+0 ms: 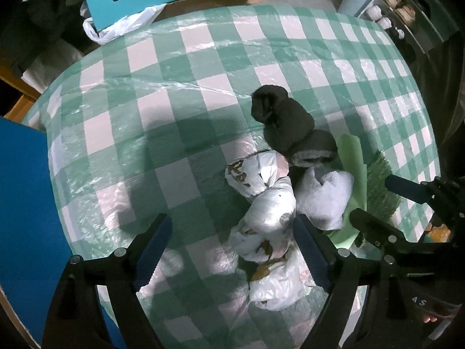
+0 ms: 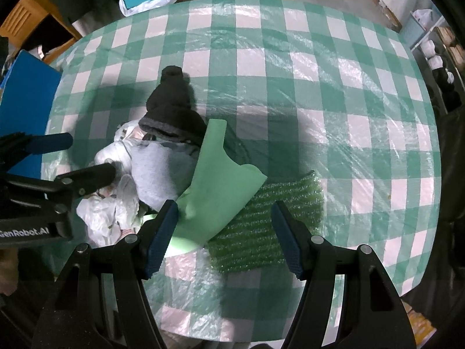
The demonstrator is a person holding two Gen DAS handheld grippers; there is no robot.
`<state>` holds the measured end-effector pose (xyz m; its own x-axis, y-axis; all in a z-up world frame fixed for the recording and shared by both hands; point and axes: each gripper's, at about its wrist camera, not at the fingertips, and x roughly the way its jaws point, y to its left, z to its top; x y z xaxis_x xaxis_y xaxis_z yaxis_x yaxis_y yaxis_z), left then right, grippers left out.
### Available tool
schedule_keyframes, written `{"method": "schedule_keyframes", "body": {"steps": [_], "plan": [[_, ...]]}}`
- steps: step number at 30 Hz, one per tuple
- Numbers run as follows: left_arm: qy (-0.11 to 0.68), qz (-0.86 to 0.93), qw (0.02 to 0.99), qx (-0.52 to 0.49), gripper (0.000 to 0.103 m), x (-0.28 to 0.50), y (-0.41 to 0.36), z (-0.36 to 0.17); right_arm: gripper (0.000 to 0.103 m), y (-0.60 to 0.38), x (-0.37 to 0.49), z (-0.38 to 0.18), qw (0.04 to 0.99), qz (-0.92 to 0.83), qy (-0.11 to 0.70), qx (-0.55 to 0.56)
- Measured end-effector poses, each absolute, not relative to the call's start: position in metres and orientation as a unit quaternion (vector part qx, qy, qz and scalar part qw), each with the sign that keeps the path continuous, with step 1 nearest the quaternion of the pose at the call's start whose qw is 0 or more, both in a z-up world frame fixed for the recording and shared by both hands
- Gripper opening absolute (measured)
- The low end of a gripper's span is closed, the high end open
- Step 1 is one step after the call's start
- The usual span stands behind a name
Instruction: Organize soft objects
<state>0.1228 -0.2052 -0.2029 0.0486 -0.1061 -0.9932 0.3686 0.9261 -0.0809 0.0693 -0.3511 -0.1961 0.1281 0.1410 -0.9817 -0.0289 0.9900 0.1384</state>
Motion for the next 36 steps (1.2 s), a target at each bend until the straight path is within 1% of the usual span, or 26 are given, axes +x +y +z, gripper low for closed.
{"method": "schedule_keyframes", "body": {"steps": [6,8,10,11,13,16,18,19,21,22,24,27,36], "plan": [[0.663,-0.174,0.720,0.108,0.085,0.124,-0.214,-0.210,0.066,-0.349,0.074,-0.199,0.748,0.054,0.660,0.043],[0.665,-0.185,0.717,0.102,0.077,0.125,-0.215,-0.210,0.066,-0.348,0.076,-0.200,0.748,0.055,0.660,0.046],[0.665,-0.198,0.714,0.095,0.061,0.125,-0.216,-0.210,0.066,-0.346,0.079,-0.203,0.747,0.054,0.661,0.045],[0.664,-0.204,0.713,0.097,0.056,0.124,-0.217,-0.209,0.066,-0.345,0.079,-0.204,0.746,0.054,0.662,0.044],[0.660,-0.213,0.713,0.103,0.038,0.121,-0.220,-0.207,0.066,-0.345,0.081,-0.208,0.746,0.053,0.662,0.041],[0.656,-0.212,0.715,0.115,0.031,0.118,-0.221,-0.205,0.066,-0.343,0.084,-0.211,0.746,0.051,0.663,0.039],[0.656,-0.211,0.715,0.115,0.030,0.118,-0.218,-0.204,0.066,-0.339,0.085,-0.212,0.747,0.054,0.662,0.032],[0.658,-0.208,0.714,0.114,0.030,0.118,-0.216,-0.204,0.063,-0.337,0.085,-0.214,0.748,0.057,0.661,0.027],[0.660,-0.203,0.714,0.115,0.030,0.119,-0.210,-0.204,0.037,-0.330,0.086,-0.216,0.746,0.064,0.662,0.022],[0.660,-0.201,0.714,0.117,0.030,0.119,-0.208,-0.203,0.032,-0.328,0.086,-0.217,0.745,0.069,0.663,0.020],[0.659,-0.193,0.716,0.123,0.030,0.118,-0.204,-0.200,0.017,-0.324,0.090,-0.217,0.747,0.072,0.661,0.014],[0.658,-0.188,0.718,0.128,0.030,0.118,-0.192,-0.195,0.012,-0.321,0.087,-0.212,0.748,0.077,0.659,0.014],[0.657,-0.178,0.717,0.149,0.030,0.110,-0.171,-0.192,0.012,-0.306,0.068,-0.192,0.753,0.105,0.649,0.016]]}}
